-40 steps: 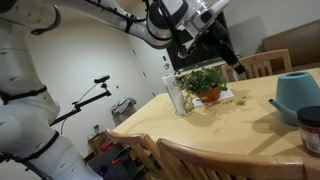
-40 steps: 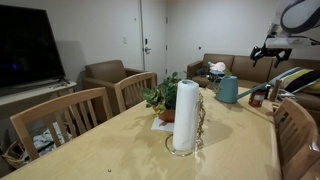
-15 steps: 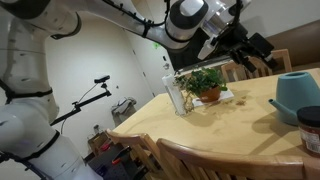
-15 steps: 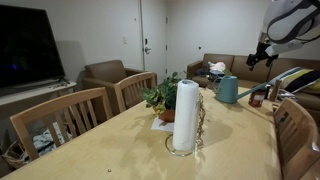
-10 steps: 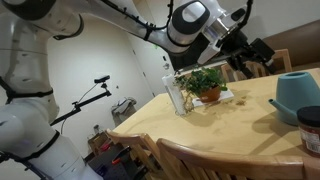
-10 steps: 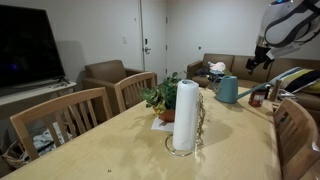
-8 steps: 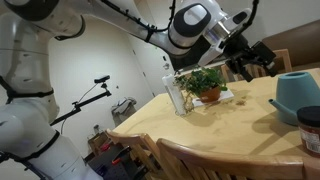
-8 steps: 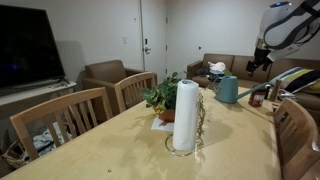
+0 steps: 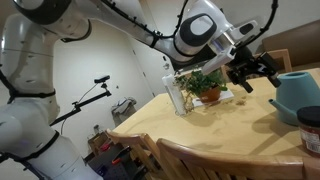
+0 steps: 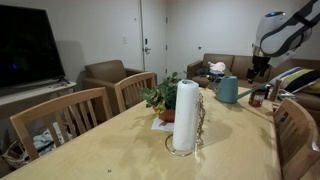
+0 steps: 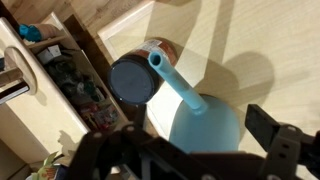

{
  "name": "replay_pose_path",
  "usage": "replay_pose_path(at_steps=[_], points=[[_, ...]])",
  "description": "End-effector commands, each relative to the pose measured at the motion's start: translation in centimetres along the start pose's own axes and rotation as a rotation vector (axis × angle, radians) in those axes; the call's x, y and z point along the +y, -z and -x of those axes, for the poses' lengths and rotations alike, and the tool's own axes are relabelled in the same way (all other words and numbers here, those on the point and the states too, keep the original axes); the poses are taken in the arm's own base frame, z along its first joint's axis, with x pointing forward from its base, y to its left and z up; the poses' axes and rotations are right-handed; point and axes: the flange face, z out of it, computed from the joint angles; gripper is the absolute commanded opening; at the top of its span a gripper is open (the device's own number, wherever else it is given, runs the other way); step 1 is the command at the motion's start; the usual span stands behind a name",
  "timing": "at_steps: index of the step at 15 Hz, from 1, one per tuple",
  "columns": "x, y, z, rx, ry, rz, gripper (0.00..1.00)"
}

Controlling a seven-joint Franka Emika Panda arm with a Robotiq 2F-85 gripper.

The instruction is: Pick up the watering can and water the plant

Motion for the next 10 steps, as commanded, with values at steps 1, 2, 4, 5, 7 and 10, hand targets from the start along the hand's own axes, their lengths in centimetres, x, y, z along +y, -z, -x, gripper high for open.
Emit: replay_pose_path(at_steps=[1,2,4,5,7,10], points=[[0.6,-1.2,-0.8,-0.027,0.044,-0.018,1.0],[0.7,-1.6,-0.9,-0.037,0.049,-0.016,1.0],[0.7,-2.3,-1.0,-0.049,0.067,-0.019,1.0],[0.7,-2.6,-1.1,-0.054,0.076,-0.019,1.0],[0.6,-3.2,-1.3,-0.067,0.087,-0.02,1.0],[0.3,-4.0,-1.6,-0.096,0.097,-0.021,1.0]])
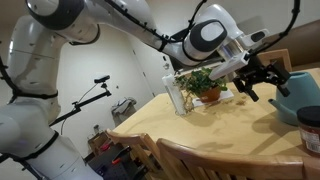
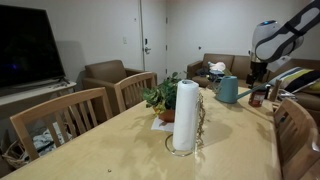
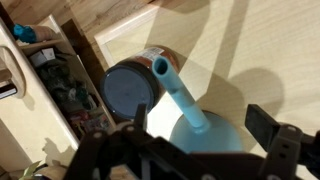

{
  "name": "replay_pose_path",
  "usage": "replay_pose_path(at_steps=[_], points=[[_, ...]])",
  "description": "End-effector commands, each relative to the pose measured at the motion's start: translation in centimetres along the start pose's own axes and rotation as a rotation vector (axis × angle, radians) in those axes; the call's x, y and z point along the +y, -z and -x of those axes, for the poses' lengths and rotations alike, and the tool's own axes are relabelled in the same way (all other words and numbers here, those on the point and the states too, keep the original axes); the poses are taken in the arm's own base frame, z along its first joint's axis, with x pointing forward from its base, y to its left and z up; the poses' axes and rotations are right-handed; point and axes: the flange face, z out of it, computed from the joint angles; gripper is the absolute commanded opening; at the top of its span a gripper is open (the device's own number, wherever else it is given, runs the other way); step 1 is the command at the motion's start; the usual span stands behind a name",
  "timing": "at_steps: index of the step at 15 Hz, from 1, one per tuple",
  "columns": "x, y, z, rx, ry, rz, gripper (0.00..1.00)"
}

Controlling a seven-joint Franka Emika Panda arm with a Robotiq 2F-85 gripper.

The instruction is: Pick up the watering can and water the plant

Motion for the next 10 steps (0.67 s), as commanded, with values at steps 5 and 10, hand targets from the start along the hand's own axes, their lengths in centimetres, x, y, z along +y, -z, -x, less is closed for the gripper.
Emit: replay_pose_path(at_steps=[5,10], points=[[0.3,-1.6,-1.2,-0.07,0.027,-0.022,1.0],[0.6,-2.8,-1.4,-0.1,0.03,-0.018,1.0]])
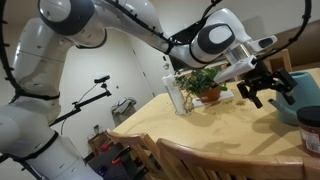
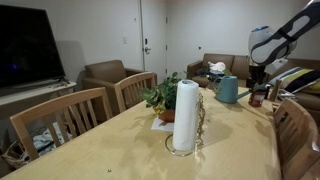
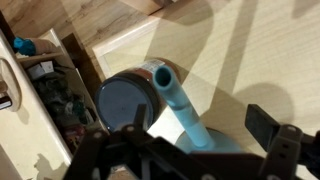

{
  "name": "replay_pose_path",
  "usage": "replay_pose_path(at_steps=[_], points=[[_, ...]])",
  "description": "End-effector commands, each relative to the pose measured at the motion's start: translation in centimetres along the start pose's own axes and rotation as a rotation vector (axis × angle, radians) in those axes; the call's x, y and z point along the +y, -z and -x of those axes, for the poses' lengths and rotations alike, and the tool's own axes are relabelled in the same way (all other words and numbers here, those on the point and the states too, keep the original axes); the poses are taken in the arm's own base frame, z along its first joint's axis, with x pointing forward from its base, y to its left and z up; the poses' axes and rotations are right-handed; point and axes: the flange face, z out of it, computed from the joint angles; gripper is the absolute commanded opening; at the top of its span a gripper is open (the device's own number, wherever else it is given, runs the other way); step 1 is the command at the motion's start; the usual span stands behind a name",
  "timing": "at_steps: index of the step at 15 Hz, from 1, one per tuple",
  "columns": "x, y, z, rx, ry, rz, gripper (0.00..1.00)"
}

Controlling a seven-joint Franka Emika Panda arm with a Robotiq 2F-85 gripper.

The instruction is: Pick up the watering can and water the plant

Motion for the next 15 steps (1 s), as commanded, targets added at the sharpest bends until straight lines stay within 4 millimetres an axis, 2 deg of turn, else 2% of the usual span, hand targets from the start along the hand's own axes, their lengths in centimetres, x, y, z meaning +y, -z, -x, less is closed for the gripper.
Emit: replay_pose_path(at_steps=[1,4,5,6,15], points=[[0.53,-0.37,-0.77,-0.023,0.016,-0.017,1.0],[0.58,-0.67,-0.99,-0.026,0.011,-0.019,1.0],[0.59,-0.74,-1.02,-0.023,0.012,-0.018,0.9],[0.65,-0.75,-1.07,-0.021,0.01,-0.019,0.72],[1.1,0.03,-1.19,-0.003,0.0,0.0,0.05]])
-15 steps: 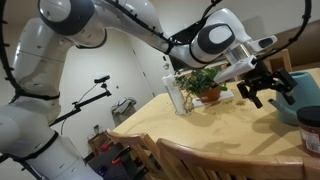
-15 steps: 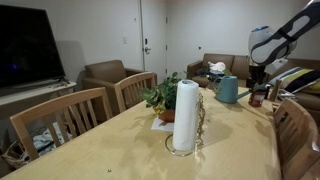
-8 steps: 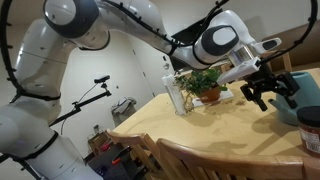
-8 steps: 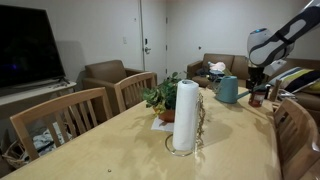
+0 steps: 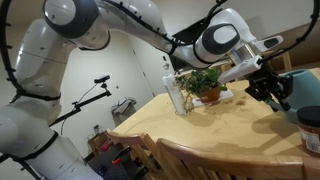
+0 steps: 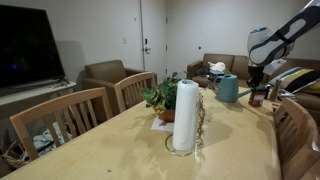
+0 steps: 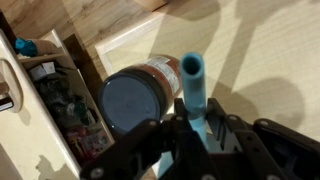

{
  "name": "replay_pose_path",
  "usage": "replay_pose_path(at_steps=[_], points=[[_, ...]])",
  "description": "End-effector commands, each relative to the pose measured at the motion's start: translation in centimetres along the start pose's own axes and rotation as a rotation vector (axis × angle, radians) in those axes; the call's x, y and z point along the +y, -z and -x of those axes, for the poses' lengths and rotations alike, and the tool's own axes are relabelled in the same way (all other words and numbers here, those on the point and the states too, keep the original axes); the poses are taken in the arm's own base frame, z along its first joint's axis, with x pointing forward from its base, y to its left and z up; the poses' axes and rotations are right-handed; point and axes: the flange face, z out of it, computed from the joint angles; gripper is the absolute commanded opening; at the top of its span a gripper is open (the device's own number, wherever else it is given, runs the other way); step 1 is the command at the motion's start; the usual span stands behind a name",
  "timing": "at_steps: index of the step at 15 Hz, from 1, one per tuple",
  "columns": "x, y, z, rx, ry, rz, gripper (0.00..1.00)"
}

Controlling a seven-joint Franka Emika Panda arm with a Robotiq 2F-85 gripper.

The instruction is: Pick up the watering can and water the plant

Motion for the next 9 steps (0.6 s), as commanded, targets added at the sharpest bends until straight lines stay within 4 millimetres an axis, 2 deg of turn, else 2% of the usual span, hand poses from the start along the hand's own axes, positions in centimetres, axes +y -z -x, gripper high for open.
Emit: replay_pose_path(at_steps=[1,2,9], points=[[0.5,1.0,-0.4,0.008,0.006,-0.001,0.02],[0.6,1.1,-0.4,0.01,0.001,0.001,0.05],[1.0,4.3,0.0,0.097,0.002,0.0,0.06]])
